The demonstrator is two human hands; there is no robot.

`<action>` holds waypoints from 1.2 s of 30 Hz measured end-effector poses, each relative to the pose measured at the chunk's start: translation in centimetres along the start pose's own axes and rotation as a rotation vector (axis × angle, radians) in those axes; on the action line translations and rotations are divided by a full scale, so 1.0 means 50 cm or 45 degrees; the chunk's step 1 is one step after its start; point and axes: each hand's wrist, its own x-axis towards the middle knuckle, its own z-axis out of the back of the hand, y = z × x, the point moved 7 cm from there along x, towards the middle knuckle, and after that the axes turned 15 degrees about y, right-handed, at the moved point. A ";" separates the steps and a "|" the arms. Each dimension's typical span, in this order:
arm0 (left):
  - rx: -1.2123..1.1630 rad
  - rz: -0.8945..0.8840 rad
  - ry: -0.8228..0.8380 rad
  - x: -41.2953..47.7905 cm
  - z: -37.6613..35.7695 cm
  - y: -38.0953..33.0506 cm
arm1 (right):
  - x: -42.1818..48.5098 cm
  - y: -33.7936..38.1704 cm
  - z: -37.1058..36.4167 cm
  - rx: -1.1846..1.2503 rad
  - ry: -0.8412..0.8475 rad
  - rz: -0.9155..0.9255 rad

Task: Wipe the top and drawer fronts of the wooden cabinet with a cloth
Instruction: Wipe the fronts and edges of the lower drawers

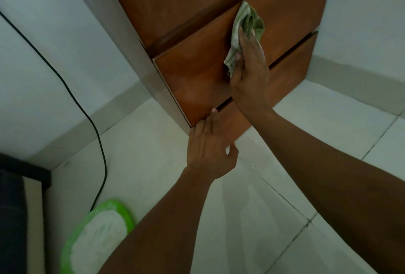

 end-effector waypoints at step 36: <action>-0.133 0.131 0.153 0.007 0.037 -0.032 | -0.004 -0.002 0.029 0.044 0.141 0.011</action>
